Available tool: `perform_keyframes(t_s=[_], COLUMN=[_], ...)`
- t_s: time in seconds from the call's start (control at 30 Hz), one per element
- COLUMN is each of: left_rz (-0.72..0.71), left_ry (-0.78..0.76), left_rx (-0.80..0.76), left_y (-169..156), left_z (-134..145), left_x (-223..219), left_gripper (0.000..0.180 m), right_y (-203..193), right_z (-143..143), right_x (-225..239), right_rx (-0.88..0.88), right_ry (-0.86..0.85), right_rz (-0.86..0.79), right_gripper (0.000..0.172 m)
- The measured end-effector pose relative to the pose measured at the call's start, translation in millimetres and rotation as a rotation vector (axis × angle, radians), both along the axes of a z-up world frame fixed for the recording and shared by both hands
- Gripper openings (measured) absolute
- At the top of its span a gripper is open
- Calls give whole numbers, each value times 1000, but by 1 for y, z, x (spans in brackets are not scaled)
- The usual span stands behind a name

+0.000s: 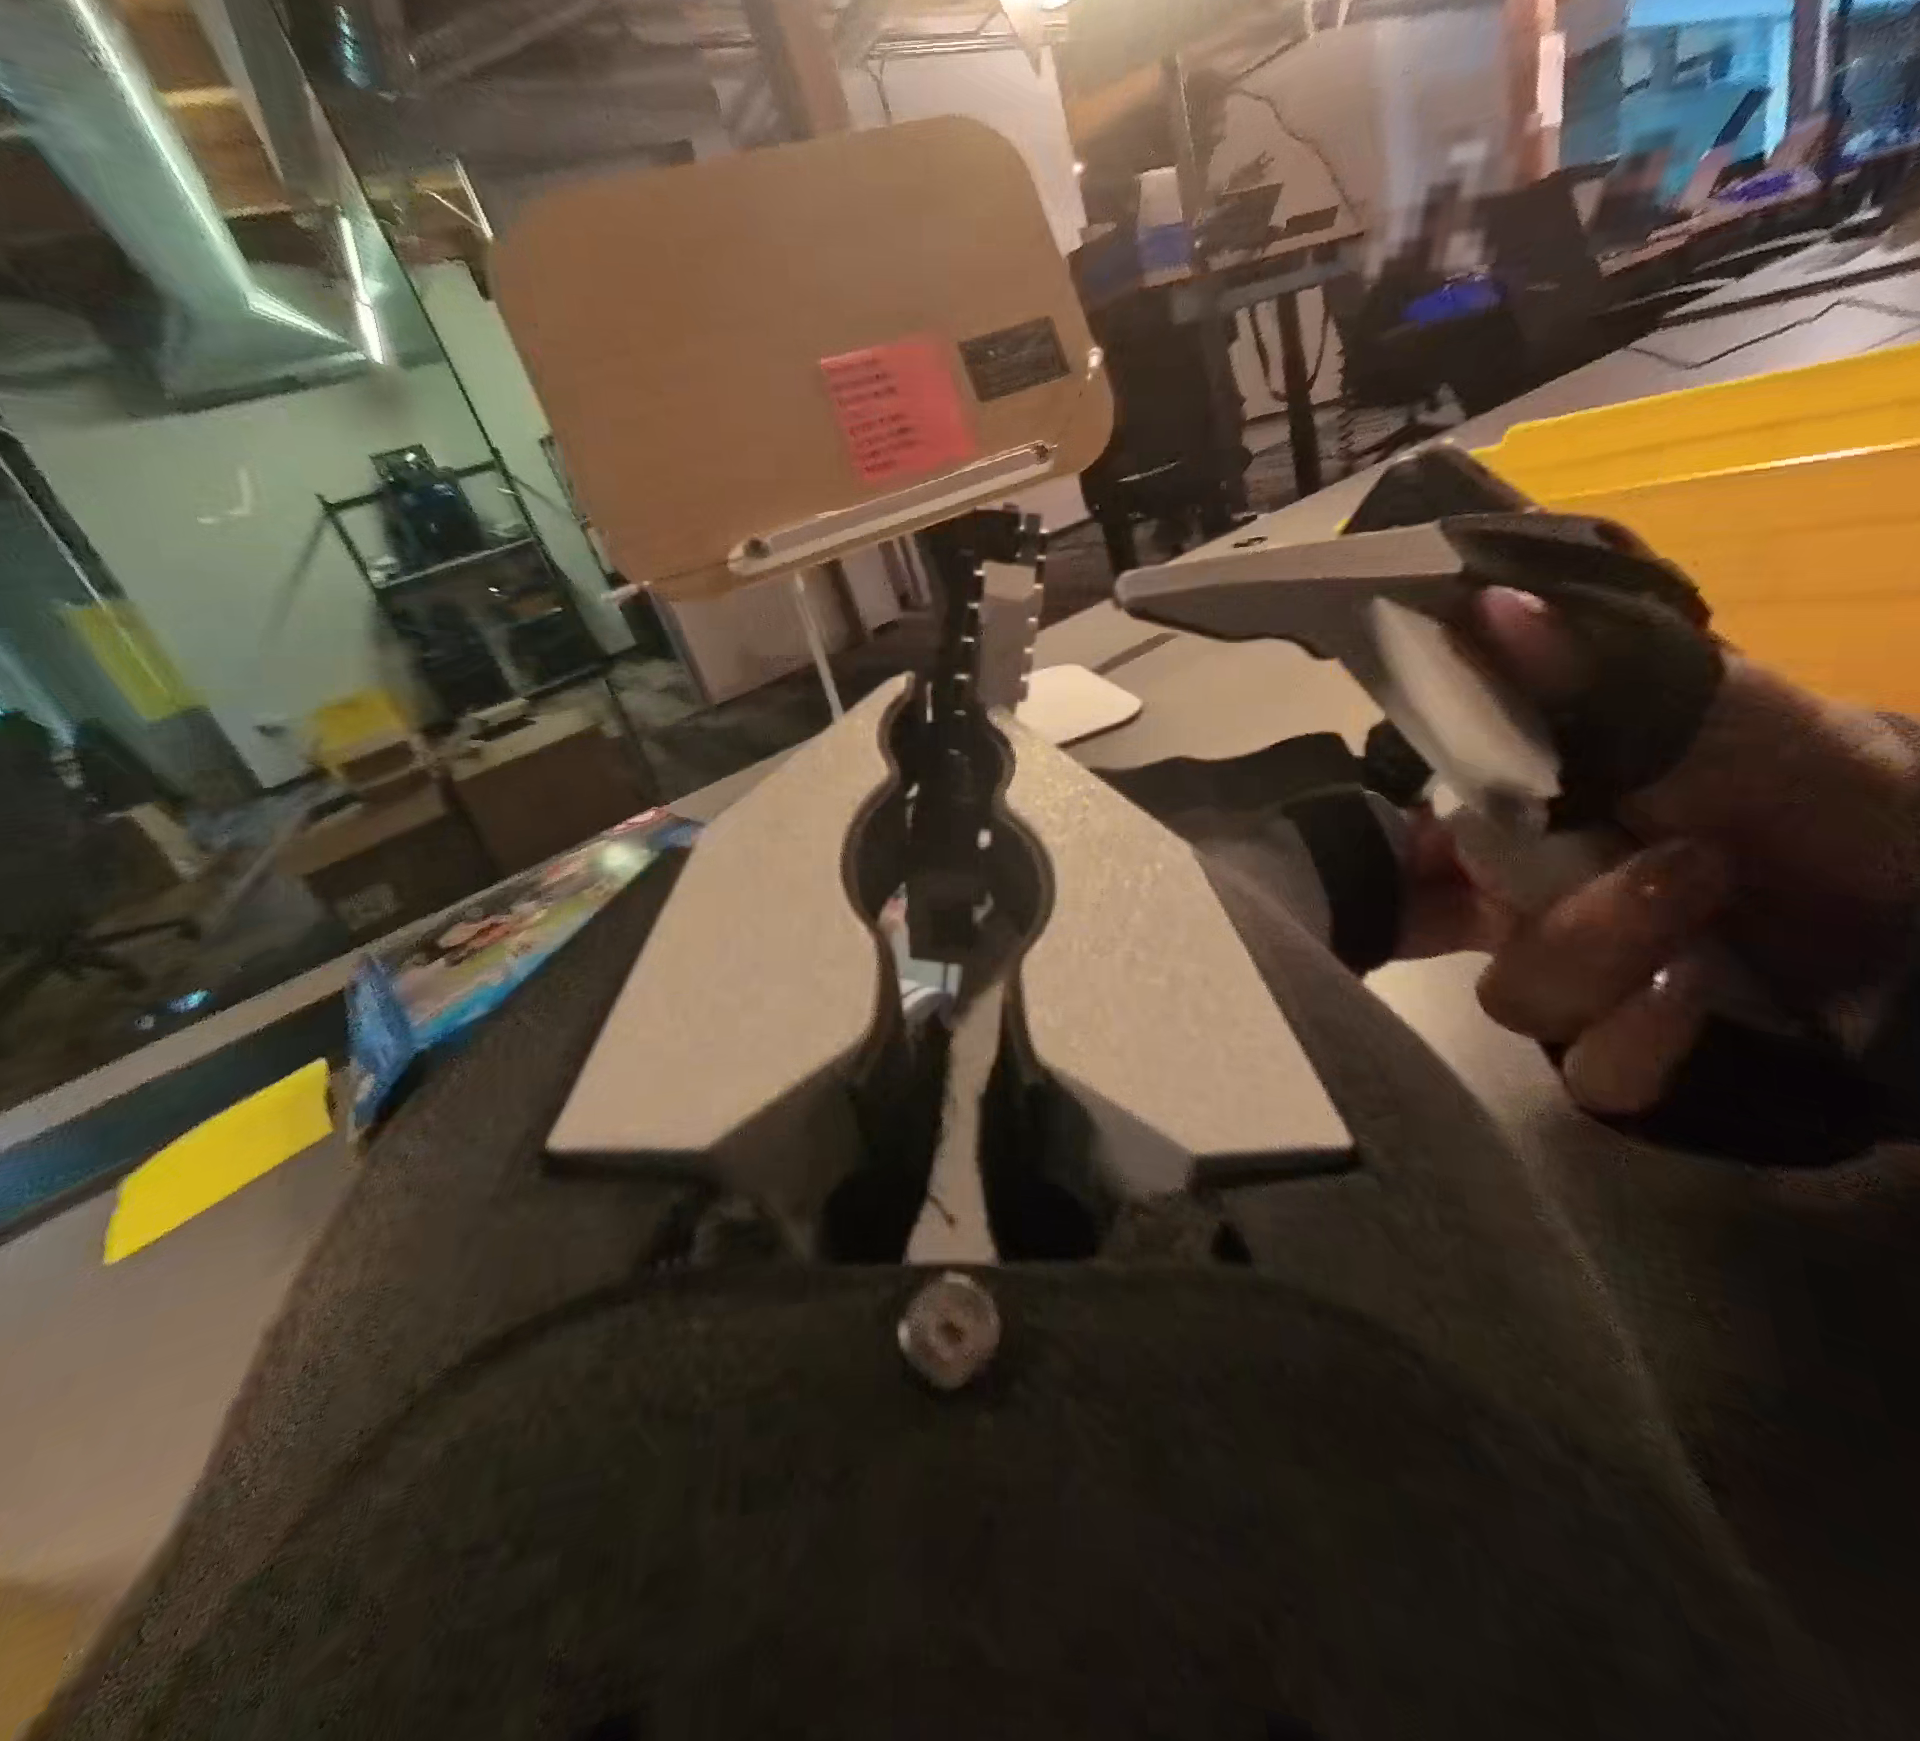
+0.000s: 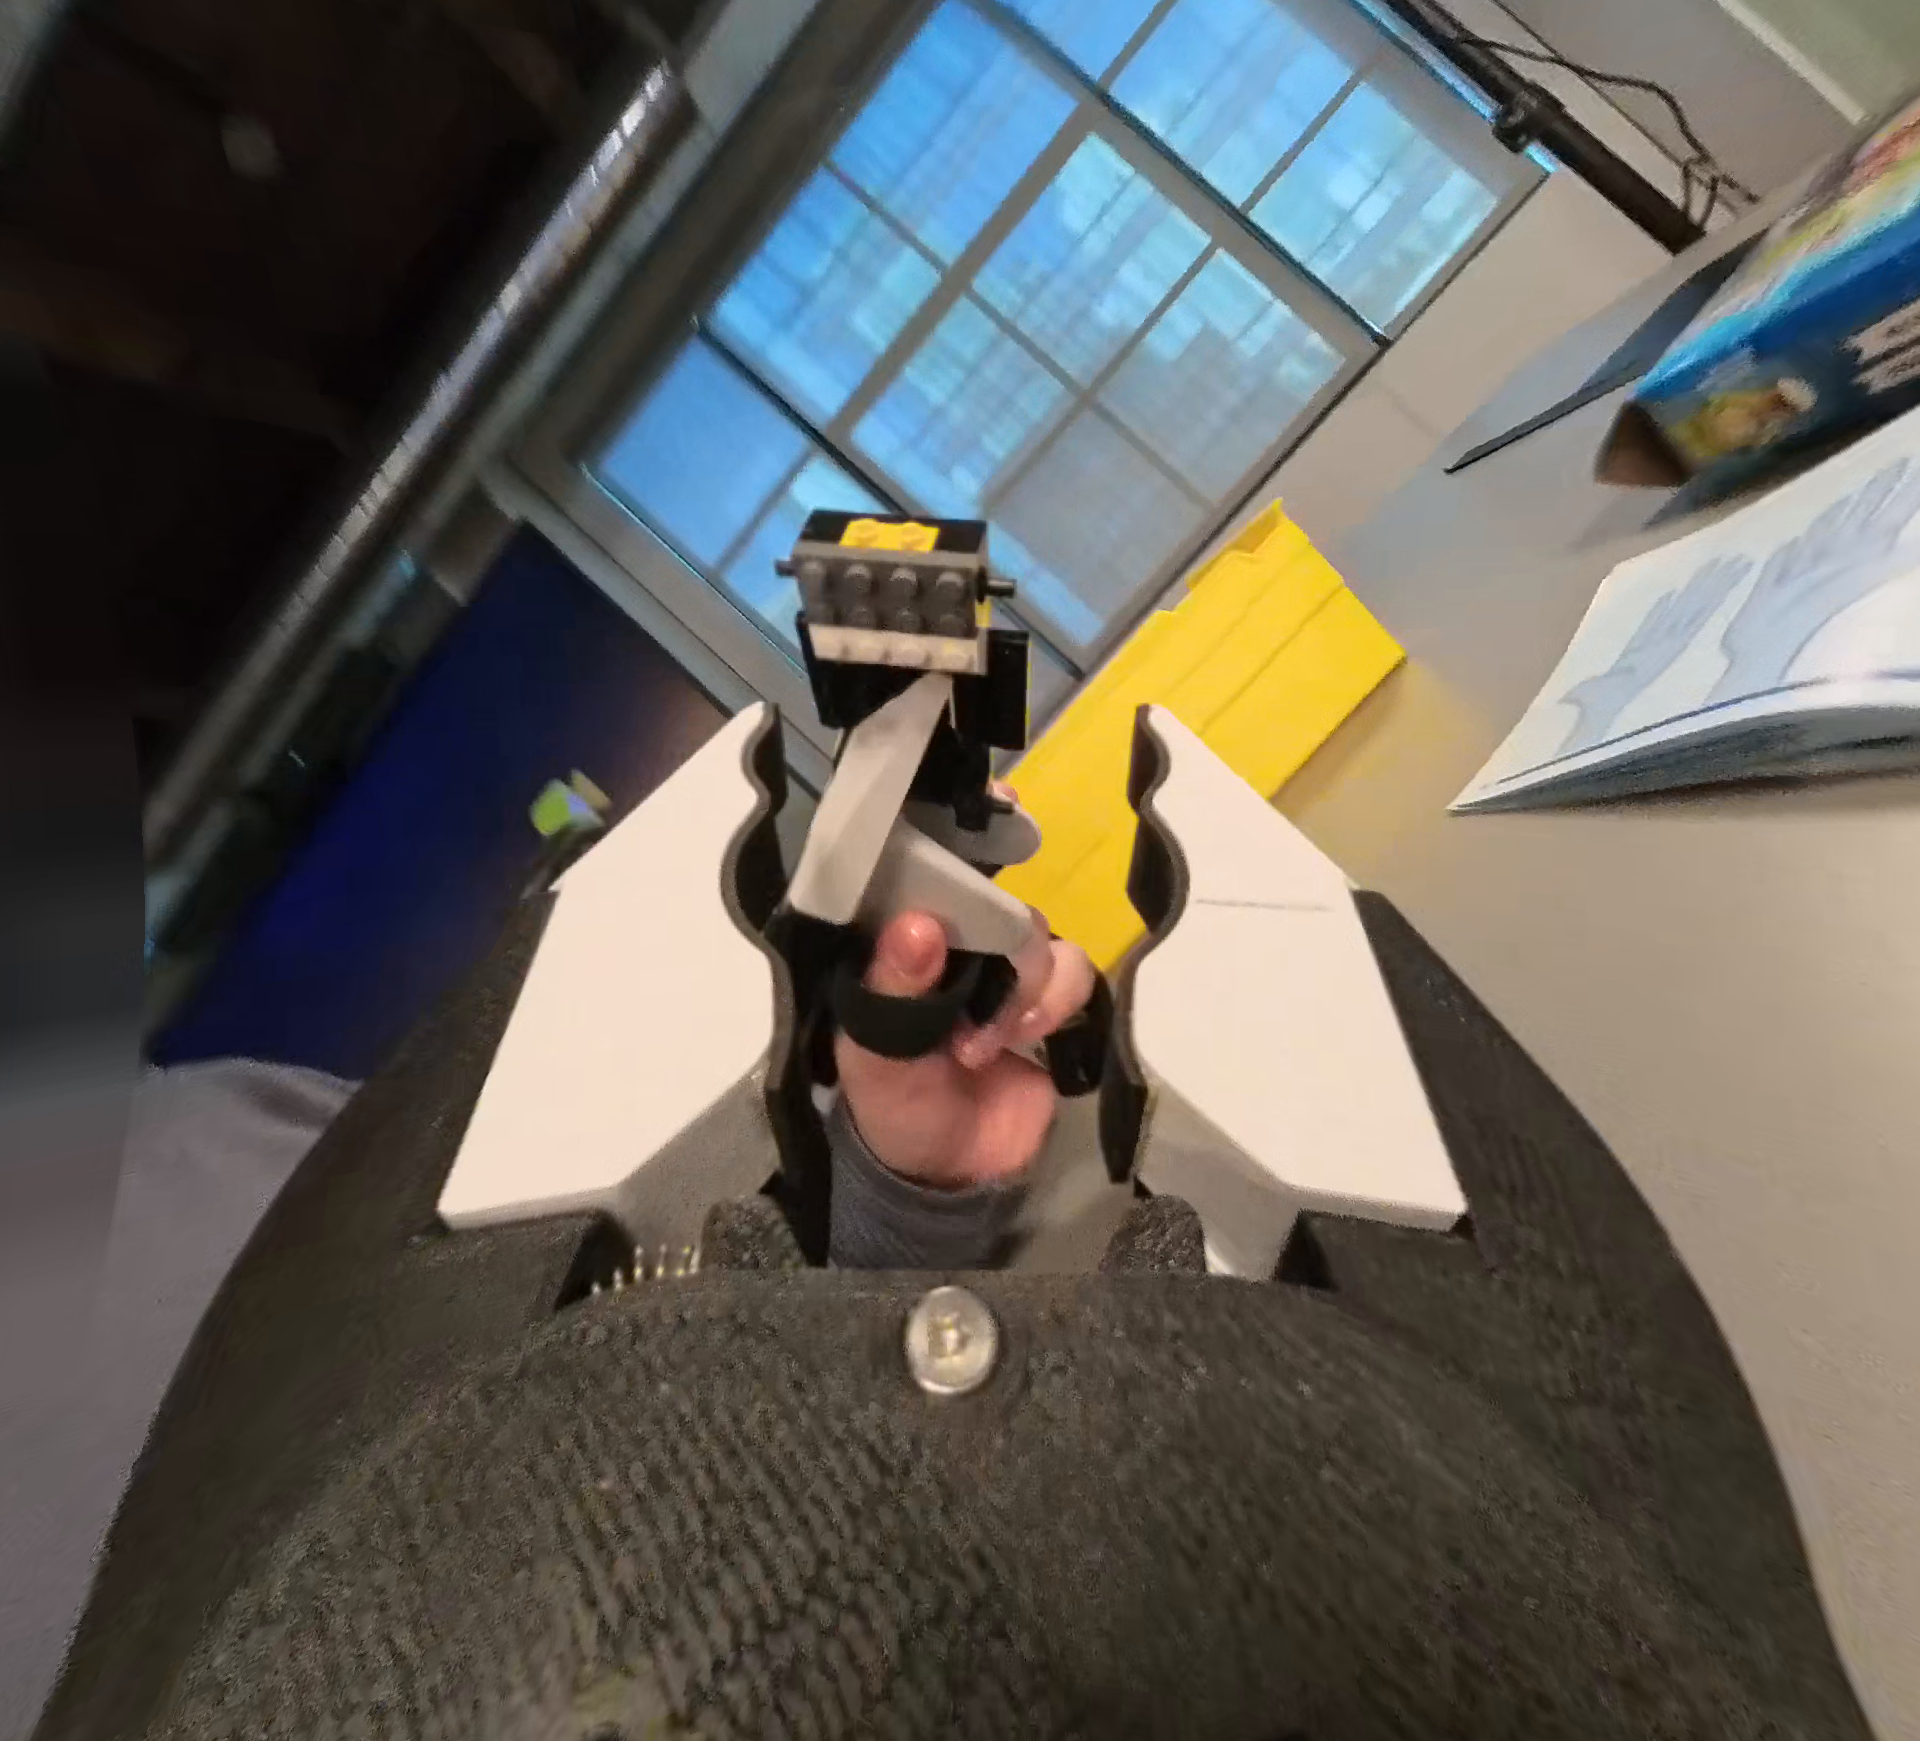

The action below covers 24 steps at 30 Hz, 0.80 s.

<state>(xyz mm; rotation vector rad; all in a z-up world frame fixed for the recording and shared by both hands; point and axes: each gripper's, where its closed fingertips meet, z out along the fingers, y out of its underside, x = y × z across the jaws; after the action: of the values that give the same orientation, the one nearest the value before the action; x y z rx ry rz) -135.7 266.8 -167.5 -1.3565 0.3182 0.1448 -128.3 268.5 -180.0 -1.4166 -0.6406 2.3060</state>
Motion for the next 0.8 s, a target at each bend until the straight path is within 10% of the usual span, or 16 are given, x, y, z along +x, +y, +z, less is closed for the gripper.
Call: perform_keyframes(t_s=[0.17,0.8], left_rz=[96,113], left_ry=[126,153], left_rx=[19,89], left_y=[4,3], left_z=[0,7], left_x=[7,38], left_gripper=[6,6], right_y=[2,7], right_z=[14,35], right_x=[-2,6], right_rx=[-161,-307], right_ry=[112,277], right_rz=[-18,-54], right_gripper=[44,53])
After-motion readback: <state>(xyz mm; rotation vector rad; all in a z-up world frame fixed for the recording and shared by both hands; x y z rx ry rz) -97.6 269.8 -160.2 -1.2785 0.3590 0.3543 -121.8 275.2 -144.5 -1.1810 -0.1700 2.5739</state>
